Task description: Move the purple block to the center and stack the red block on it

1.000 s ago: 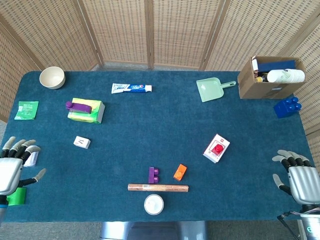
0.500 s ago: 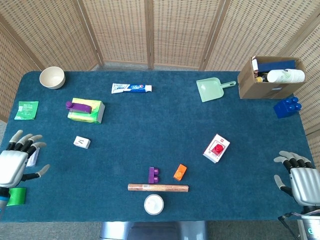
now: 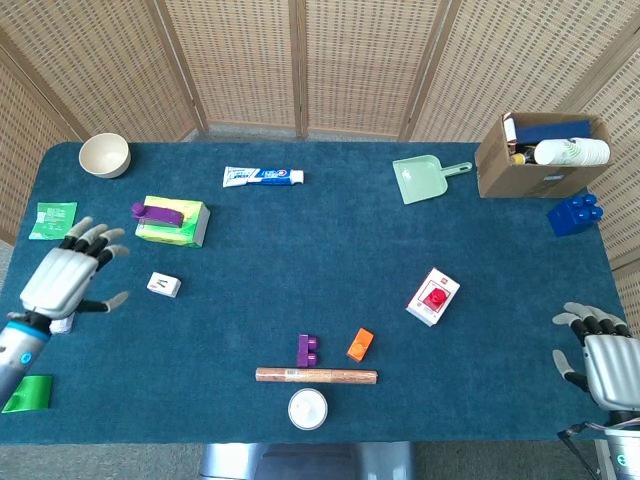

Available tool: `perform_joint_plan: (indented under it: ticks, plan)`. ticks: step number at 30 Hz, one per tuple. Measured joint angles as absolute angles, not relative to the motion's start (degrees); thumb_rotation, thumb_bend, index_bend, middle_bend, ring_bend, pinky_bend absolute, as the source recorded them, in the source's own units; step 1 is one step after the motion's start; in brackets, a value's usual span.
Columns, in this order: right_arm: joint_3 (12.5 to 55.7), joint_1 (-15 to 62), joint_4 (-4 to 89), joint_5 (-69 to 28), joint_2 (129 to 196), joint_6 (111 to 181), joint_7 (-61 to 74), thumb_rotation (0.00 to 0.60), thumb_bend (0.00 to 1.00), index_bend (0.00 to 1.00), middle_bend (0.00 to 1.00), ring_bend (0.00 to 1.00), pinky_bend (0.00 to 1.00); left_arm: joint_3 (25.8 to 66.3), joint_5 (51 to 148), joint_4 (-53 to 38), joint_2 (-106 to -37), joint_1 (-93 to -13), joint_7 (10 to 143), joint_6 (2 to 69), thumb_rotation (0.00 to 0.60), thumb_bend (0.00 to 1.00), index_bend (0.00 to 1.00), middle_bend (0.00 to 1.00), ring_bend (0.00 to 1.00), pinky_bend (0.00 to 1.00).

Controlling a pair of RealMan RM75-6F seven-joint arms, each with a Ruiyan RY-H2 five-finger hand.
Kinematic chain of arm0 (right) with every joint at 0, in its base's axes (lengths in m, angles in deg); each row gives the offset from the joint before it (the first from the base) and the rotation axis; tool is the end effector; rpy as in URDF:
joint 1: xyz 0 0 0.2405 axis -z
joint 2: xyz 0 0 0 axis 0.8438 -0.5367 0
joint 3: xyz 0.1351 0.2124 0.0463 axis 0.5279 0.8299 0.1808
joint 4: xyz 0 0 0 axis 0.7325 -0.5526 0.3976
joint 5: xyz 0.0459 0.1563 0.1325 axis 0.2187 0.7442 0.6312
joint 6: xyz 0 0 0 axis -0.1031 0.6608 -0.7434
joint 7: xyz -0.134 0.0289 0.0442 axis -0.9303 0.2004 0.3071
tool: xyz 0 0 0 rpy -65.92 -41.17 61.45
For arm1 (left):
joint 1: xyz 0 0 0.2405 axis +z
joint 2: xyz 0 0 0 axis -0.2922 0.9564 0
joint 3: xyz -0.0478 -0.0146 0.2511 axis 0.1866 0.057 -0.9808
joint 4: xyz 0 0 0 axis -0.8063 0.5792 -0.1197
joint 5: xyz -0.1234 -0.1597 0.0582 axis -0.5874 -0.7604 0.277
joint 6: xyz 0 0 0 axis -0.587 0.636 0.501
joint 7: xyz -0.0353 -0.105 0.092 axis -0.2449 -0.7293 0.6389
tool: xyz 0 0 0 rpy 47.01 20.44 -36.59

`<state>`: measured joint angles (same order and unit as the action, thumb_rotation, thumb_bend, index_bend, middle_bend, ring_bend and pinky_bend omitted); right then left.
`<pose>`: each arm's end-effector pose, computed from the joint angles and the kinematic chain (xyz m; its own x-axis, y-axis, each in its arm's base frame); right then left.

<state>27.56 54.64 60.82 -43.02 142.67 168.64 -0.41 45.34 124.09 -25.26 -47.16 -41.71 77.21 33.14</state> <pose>-0.3144 -0.1733 0.1700 0.4884 0.0242 0.8723 -0.8725 0.0293 0.4877 -0.2607 0.2983 0.1591 0.5731 0.1207 0.8105 0.8013 -0.2895 -0.5235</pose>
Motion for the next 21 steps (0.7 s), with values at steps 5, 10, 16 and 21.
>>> perform_joint_plan:
  ticks: [5,10,16,21]
  plan:
    - [27.63,54.83,60.71,-42.26,142.75,168.41,-0.62,0.589,0.29,0.35,0.27,0.24,0.30,46.88,122.85,-20.91,-48.80,-46.65,76.82,28.36,0.433,0.32,0.28,0.14,0.11,0.00]
    - [27.81,54.98,60.59,-41.31,142.84,168.18,-0.93,0.590,0.29,0.35,0.27,0.24,0.30,47.67,121.82,-17.07,-50.60,-50.60,76.50,24.08,0.431,0.32,0.28,0.14,0.11,0.00]
    - [28.20,54.93,60.71,-40.38,142.85,167.82,-1.65,0.588,0.29,0.35,0.27,0.24,0.30,47.97,119.73,-11.84,-52.94,-54.26,76.48,19.34,0.425,0.32,0.26,0.11,0.09,0.00]
    - [28.35,54.77,60.81,-39.85,143.22,167.40,-2.34,0.588,0.29,0.35,0.27,0.24,0.30,47.82,118.04,-7.34,-55.11,-57.23,77.58,15.43,0.418,0.32,0.24,0.10,0.08,0.00]
